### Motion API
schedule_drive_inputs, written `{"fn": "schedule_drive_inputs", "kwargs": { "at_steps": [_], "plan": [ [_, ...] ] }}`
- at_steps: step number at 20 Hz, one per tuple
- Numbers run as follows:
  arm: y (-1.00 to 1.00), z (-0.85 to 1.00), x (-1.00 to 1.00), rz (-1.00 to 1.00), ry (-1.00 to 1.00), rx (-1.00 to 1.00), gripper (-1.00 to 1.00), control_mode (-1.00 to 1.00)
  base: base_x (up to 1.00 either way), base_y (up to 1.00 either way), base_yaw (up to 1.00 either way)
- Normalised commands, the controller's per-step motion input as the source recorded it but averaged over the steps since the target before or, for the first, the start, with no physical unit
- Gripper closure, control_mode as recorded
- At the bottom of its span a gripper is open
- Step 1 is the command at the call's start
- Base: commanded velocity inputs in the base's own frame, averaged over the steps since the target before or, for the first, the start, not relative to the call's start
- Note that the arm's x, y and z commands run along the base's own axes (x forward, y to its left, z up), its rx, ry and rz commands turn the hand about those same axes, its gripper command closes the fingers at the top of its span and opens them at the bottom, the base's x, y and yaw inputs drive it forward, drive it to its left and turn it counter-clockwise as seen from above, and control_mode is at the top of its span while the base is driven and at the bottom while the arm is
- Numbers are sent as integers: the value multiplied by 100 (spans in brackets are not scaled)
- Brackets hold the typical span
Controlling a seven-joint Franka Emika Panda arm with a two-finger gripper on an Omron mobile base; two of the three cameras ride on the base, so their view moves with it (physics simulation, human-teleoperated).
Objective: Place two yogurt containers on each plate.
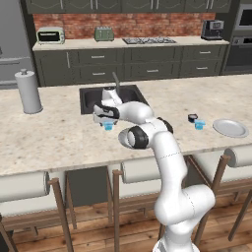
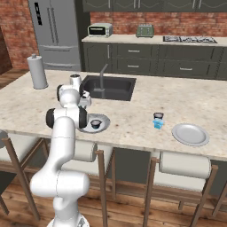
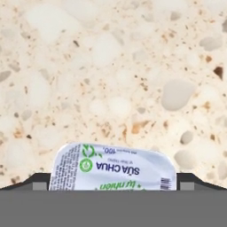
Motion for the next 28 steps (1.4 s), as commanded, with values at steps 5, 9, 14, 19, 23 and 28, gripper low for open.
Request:
{"fn": "schedule_drive_inputs", "kwargs": {
  "at_steps": [5, 9, 14, 19, 23, 28],
  "plan": [
    [0, -12, -7, 0, 2, 0, 100, -100, 0, 0, 0],
    [-9, -1, -17, 0, 0, 2, 100, -100, 0, 0, 0],
    [-29, 4, -46, 0, 6, 6, 100, -100, 0, 0, 0],
    [-35, 10, -64, 0, 9, 7, 100, -100, 0, 0, 0],
    [-32, 12, -69, 0, 1, 7, 100, -100, 0, 0, 0],
    [-13, 24, -61, 0, 0, 4, 100, -100, 0, 0, 0]
  ]
}}
